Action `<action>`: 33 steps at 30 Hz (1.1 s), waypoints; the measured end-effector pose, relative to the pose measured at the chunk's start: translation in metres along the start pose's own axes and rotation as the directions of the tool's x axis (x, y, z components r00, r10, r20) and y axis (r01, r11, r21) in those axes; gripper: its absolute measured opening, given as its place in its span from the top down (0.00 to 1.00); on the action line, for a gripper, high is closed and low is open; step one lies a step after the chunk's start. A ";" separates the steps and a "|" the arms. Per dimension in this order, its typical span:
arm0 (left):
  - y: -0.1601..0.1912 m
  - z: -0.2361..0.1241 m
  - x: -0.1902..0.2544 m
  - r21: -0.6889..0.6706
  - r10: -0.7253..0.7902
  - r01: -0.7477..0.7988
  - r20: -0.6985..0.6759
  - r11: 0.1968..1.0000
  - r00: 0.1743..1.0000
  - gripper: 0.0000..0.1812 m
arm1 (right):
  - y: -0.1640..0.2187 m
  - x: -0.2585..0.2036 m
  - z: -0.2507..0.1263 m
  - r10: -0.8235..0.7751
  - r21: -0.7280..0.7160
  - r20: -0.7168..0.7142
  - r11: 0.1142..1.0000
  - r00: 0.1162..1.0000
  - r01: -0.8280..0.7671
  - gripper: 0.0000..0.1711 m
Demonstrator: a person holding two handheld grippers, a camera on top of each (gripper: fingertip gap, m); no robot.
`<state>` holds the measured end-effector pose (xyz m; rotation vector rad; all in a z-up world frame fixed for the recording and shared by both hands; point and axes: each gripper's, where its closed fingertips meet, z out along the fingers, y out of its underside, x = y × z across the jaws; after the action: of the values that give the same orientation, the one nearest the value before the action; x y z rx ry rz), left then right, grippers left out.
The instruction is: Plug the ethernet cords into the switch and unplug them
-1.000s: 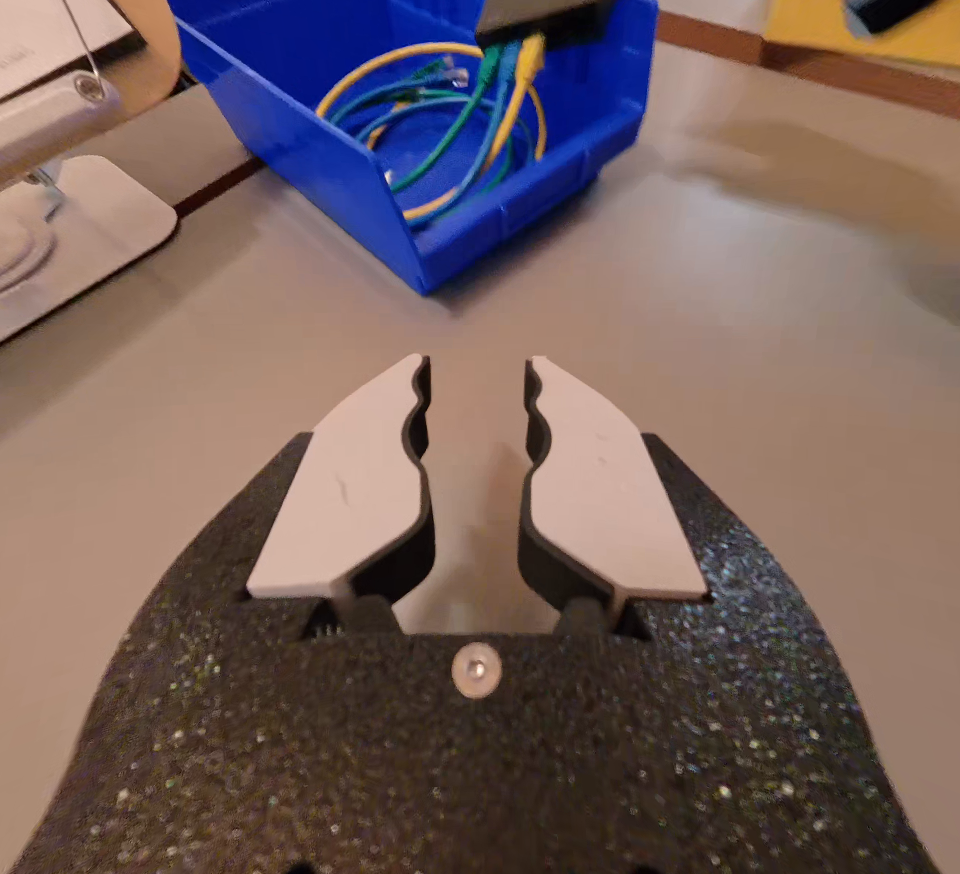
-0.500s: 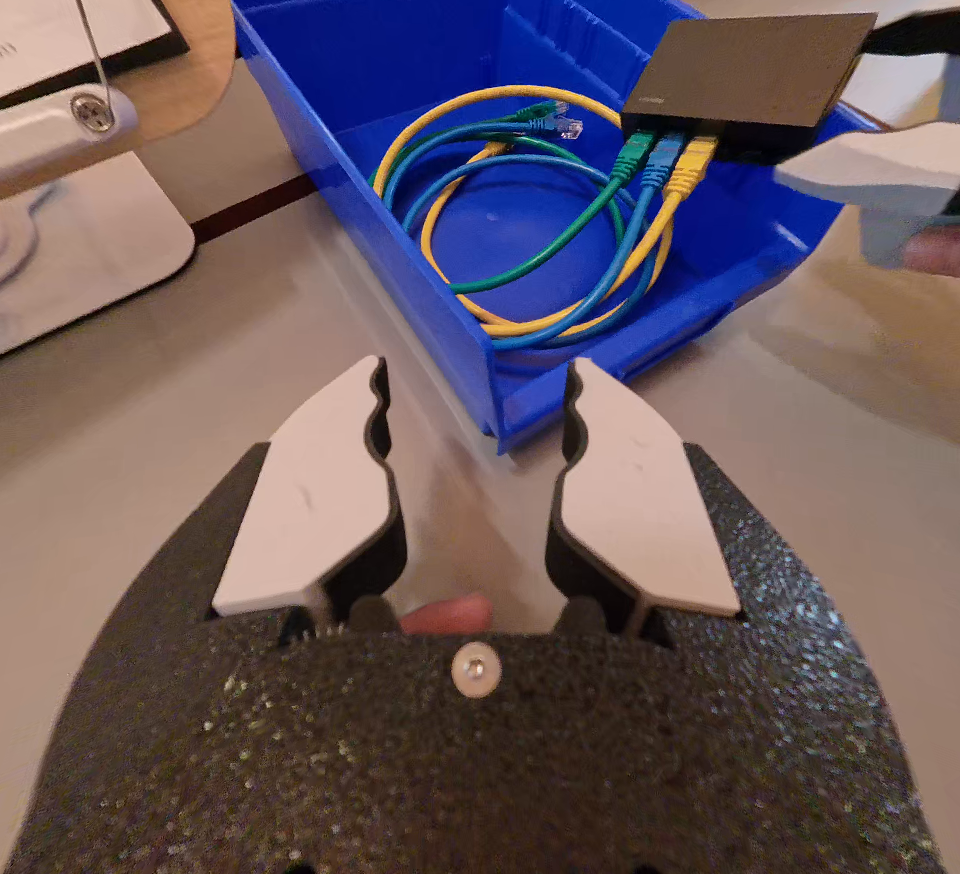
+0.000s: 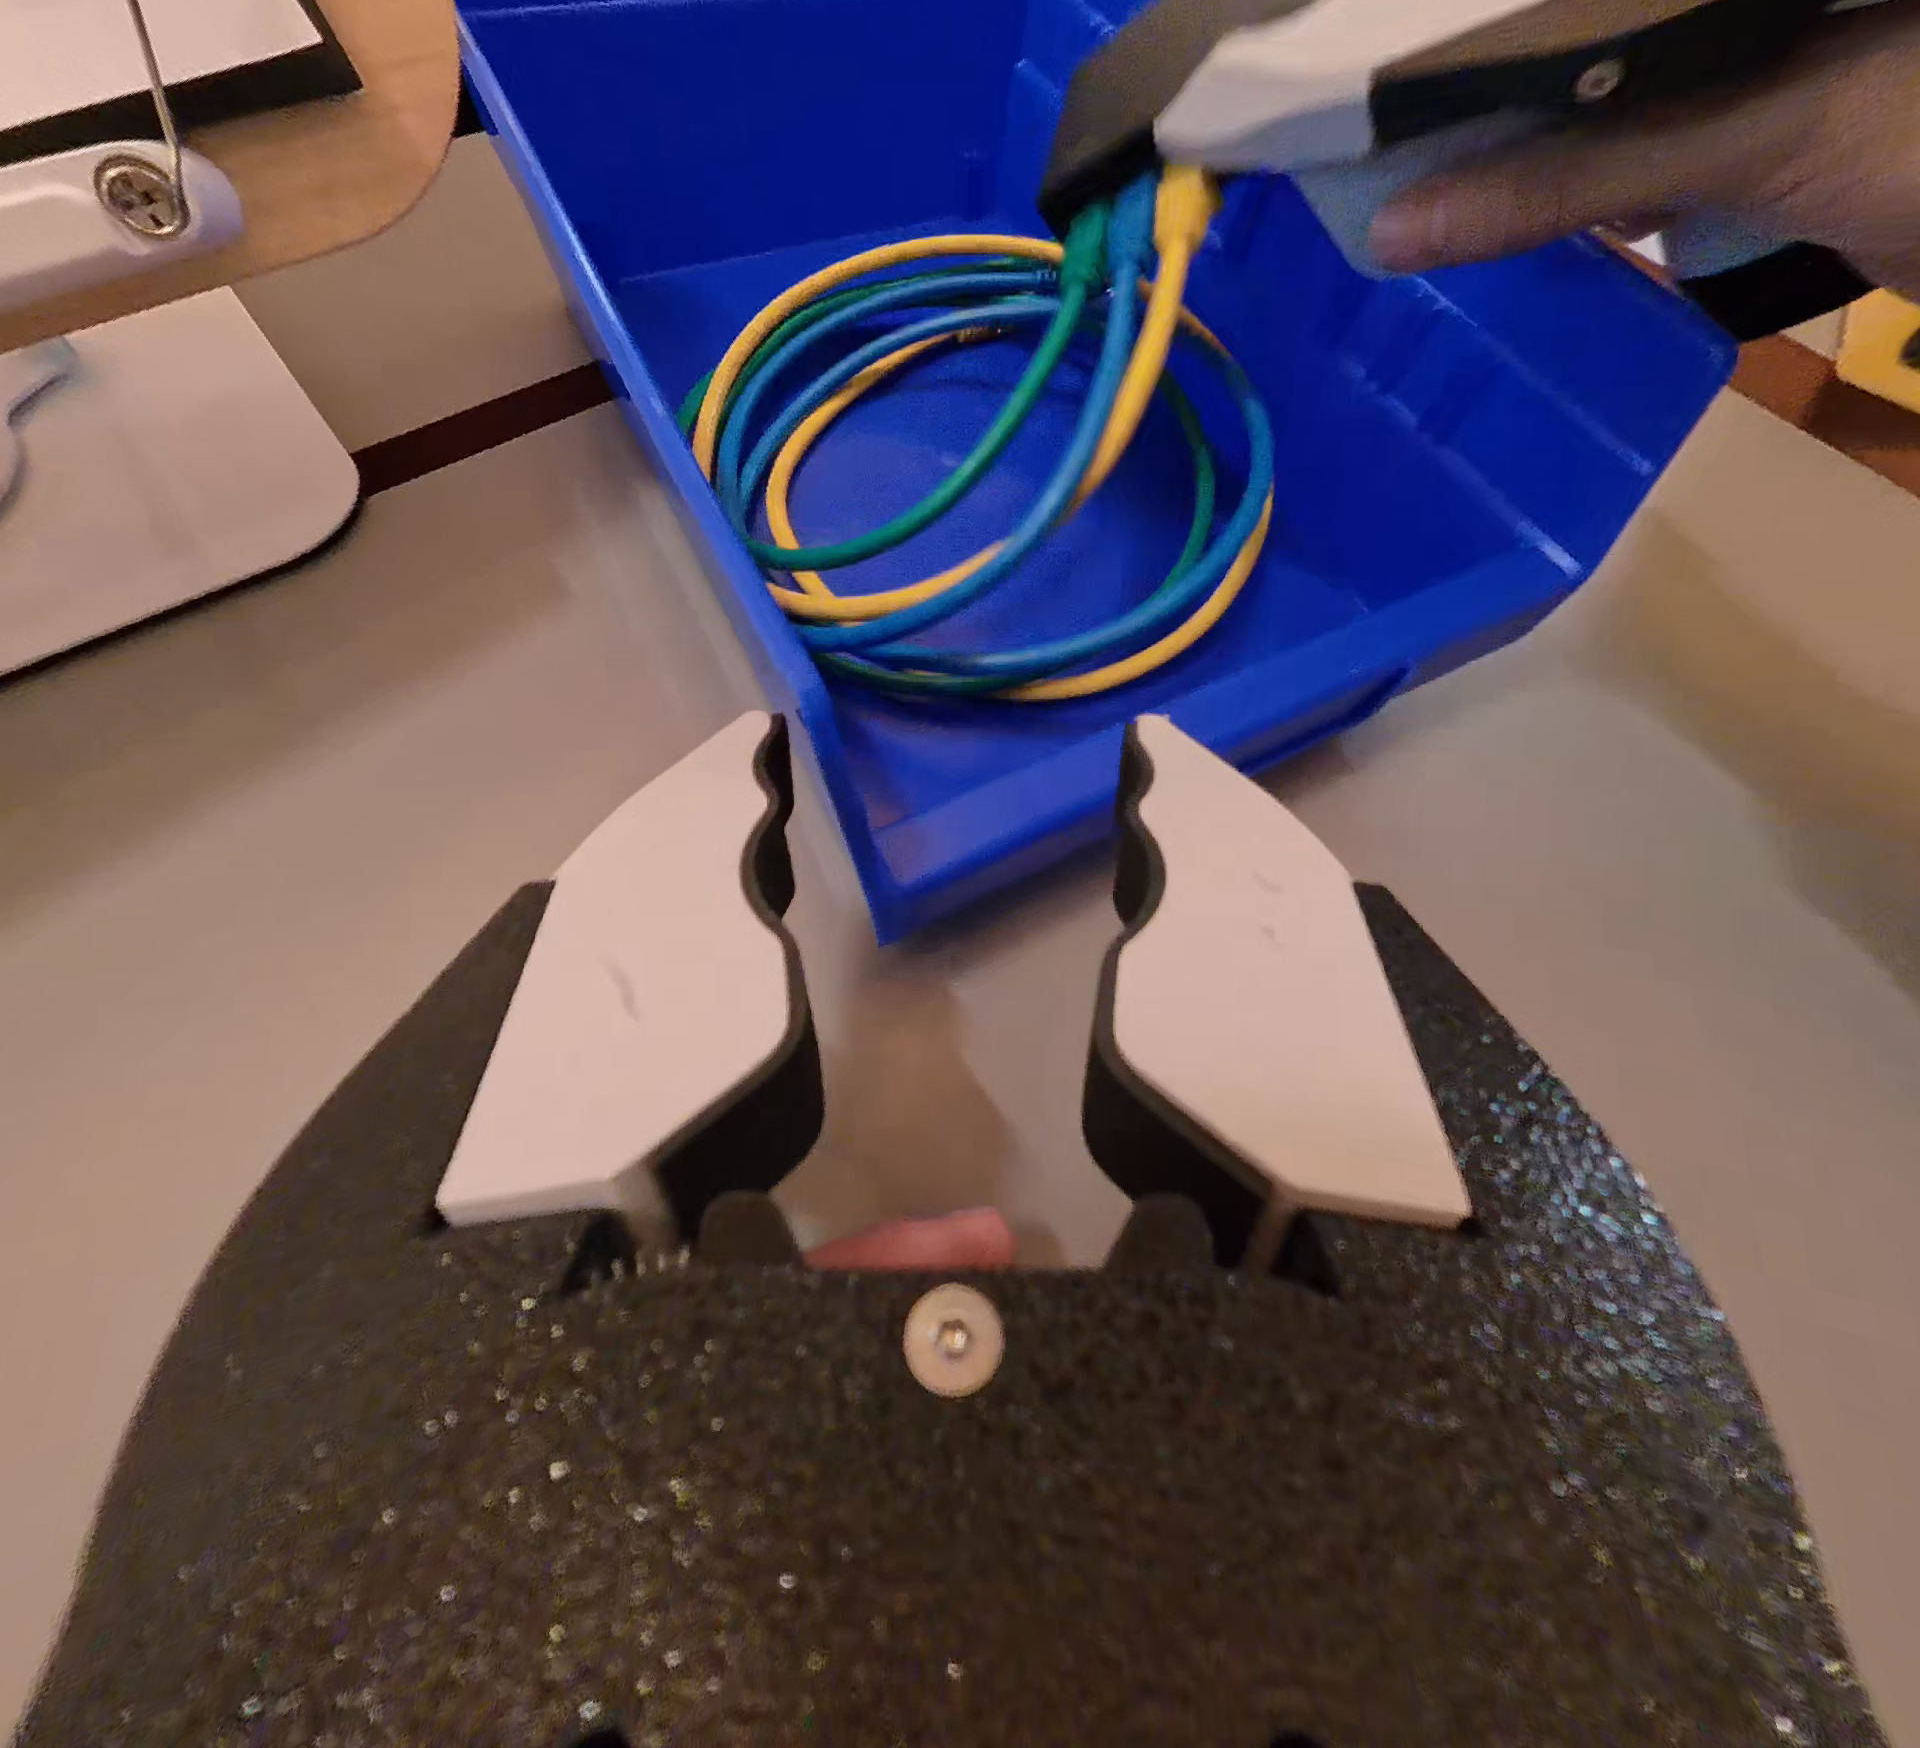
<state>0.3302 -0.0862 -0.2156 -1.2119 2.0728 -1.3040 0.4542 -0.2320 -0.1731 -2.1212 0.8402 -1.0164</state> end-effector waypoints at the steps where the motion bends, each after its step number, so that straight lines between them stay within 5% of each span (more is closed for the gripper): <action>1: 0.000 0.000 0.000 -0.004 0.003 -0.003 0.000 1.000 1.000 0.67 | 0.014 0.004 0.005 -0.044 -0.096 -0.014 0.994 0.999 0.042 0.58; 8: -0.013 -0.006 -0.009 0.034 0.059 -0.061 0.039 0.998 0.997 0.67 | 0.002 -0.004 -0.032 -0.017 0.034 0.087 0.999 0.996 0.014 0.58; 17: -0.010 0.025 -0.030 -0.068 0.086 -0.078 0.130 0.995 0.988 0.66 | 0.044 -0.026 -0.142 0.452 0.202 0.001 0.874 0.892 -0.443 0.64; 23: -0.011 0.031 -0.044 -0.100 0.098 -0.079 0.203 0.992 0.974 0.95 | 0.073 -0.072 -0.169 0.356 0.133 -0.085 0.930 0.930 -0.344 0.66; 27: 0.004 0.005 -0.039 -0.127 0.102 -0.077 0.205 0.989 0.973 0.96 | 0.049 -0.057 -0.199 0.312 0.197 -0.182 0.940 0.932 -0.277 0.67; 33: 0.056 -0.086 -0.039 -0.159 0.091 -0.075 0.098 0.984 0.991 0.98 | 0.006 -0.076 -0.230 0.333 0.333 -0.075 0.897 0.940 -0.291 0.68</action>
<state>0.2648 0.0017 -0.2267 -1.2160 2.1570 -1.0361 0.2248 -0.2380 -0.0938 -1.6008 0.9713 -1.0453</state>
